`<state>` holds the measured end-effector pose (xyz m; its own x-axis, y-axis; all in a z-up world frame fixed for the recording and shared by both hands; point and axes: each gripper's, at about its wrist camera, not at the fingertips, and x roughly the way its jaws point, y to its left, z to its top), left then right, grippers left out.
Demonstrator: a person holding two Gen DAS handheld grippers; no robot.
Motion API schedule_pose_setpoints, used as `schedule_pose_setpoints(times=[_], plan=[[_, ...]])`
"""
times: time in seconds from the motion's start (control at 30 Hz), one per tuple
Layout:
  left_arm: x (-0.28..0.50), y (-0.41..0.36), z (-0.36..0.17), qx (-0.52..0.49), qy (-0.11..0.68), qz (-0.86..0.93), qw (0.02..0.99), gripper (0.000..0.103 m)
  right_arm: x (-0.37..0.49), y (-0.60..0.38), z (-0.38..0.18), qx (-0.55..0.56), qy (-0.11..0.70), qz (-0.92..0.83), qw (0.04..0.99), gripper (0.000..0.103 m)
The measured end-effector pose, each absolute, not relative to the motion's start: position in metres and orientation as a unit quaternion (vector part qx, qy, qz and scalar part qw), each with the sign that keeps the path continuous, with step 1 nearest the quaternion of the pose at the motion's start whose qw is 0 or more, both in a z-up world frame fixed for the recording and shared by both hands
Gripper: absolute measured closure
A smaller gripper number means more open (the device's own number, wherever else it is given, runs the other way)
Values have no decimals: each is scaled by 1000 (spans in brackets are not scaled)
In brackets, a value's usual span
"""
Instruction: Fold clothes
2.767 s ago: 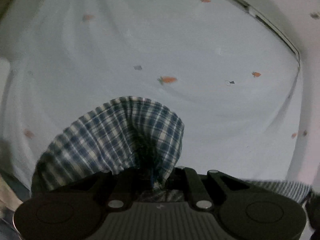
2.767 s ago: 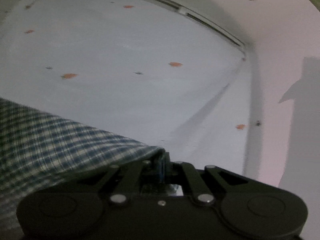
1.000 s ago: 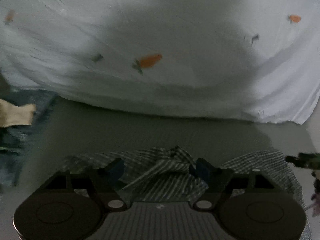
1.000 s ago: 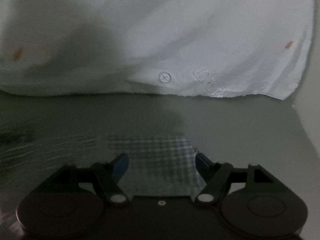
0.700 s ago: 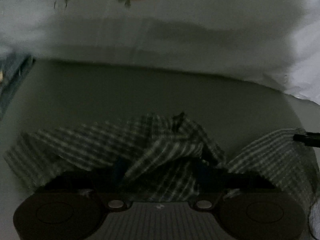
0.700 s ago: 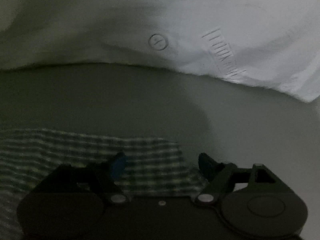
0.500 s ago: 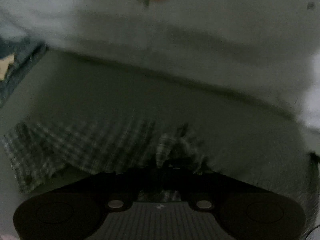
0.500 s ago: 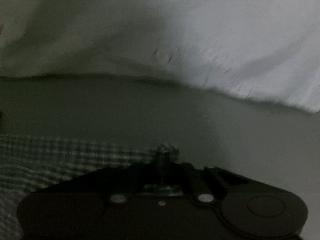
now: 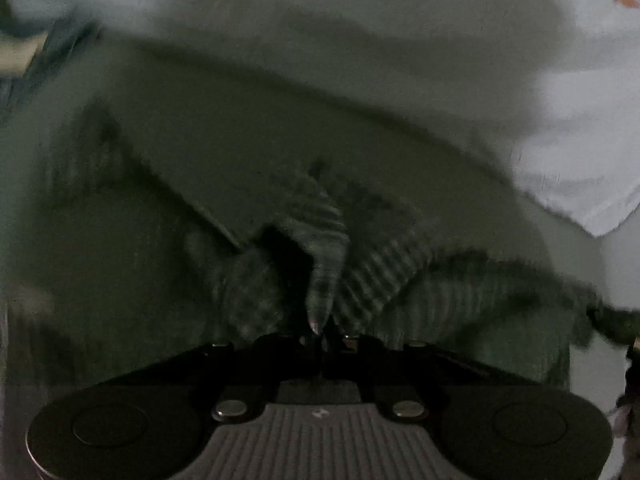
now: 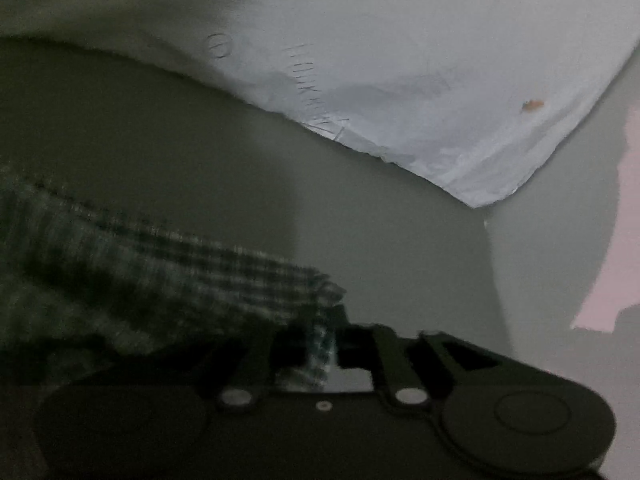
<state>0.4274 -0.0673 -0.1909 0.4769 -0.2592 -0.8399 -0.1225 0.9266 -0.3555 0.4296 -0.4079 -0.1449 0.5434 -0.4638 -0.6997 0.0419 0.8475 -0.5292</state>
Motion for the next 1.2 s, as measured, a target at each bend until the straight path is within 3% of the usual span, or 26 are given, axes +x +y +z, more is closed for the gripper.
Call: schedule_pose_setpoints(times=[0.03, 0.07, 0.23, 0.3, 0.33, 0.47, 0.6, 0.7, 0.93, 1.1, 1.2], plan=[[420, -67, -197, -194, 517, -37, 833, 101, 425, -400, -138, -210, 446, -140, 859, 60], [413, -66, -202, -201, 523, -35, 828, 101, 420, -392, -130, -184, 437, -129, 871, 59], [406, -53, -200, -223, 505, -30, 833, 101, 422, -319, -109, -149, 402, -12, 903, 56], [404, -45, -191, -217, 493, -26, 842, 95, 422, -284, -104, -172, 388, 14, 905, 55], [399, -40, -184, -215, 486, -23, 847, 91, 420, -269, -101, -178, 382, 25, 906, 53], [364, -5, -166, -213, 465, 28, 859, 58, 418, -209, -91, -167, 371, 136, 903, 46], [310, 37, -159, -268, 446, 121, 845, 52, 393, -140, -79, -184, 344, 257, 884, 38], [269, 67, -162, -355, 415, 157, 823, 40, 367, -89, -79, -219, 316, 355, 852, 37], [245, 73, -190, -414, 454, 166, 771, 39, 327, 2, -109, -340, 293, 500, 740, 42], [252, 78, -205, -418, 464, 146, 767, 37, 346, 22, -143, -381, 341, 509, 693, 39], [259, 80, -209, -418, 461, 144, 769, 43, 364, 17, -155, -363, 377, 513, 681, 51]])
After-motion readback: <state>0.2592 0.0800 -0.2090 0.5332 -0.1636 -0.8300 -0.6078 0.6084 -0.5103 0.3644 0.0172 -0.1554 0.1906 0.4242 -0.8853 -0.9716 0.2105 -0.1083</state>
